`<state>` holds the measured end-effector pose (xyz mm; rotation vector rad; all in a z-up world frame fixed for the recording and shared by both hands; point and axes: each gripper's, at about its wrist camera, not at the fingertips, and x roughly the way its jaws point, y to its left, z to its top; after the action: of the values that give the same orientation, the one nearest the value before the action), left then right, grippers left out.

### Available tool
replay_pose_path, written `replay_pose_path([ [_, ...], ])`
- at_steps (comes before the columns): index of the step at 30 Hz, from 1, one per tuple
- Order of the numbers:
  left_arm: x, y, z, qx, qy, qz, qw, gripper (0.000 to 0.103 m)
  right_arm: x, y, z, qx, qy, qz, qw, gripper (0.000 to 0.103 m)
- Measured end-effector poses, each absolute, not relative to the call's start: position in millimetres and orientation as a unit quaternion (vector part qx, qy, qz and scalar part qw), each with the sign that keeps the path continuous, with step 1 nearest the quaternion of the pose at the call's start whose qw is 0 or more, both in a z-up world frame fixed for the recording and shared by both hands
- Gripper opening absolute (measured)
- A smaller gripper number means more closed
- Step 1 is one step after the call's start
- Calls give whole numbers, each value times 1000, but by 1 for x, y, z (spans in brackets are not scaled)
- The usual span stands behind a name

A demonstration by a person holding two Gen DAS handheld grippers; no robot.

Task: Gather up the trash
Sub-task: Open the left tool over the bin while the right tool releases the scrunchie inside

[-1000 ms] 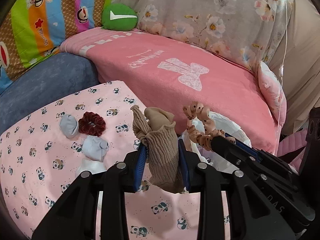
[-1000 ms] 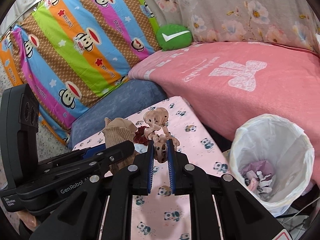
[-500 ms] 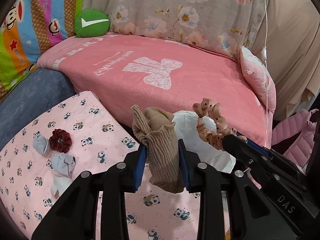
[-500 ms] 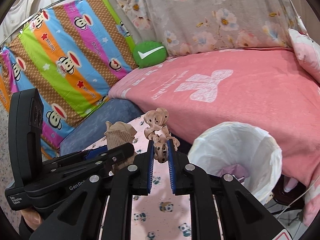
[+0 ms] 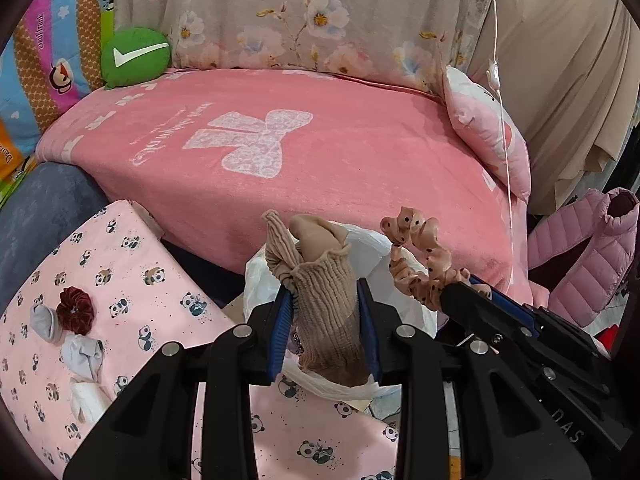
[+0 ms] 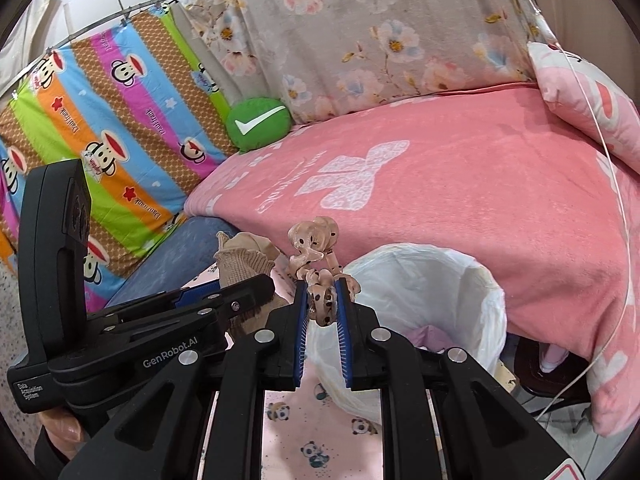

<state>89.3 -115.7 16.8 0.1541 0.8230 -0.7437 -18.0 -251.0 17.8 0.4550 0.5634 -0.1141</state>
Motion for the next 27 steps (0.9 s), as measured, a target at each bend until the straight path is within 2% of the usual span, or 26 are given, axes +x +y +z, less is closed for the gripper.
replay_pose_path([
  [6,88,-132,14,83,389,-365,842,31,-21,-264,14,231,274,-69,931,16],
  [8,88,-136,14,85,388,-366,841,35,-21,-269,13,233,274,-73,930,16],
  [10,89,-137,14,80,391,-367,840,57,-21,-272,12,234,275,-76,929,18],
  [13,95,-132,15,57,389,-350,850,73,-21,-275,11,235,275,-82,929,22],
  [18,101,-124,16,42,393,-337,855,73,-16,-276,15,229,267,-90,932,27],
  [21,102,-121,15,45,390,-329,859,73,-13,-274,17,223,263,-90,934,33],
  [27,106,-106,16,35,389,-317,864,73,-10,-270,20,222,264,-84,935,34],
])
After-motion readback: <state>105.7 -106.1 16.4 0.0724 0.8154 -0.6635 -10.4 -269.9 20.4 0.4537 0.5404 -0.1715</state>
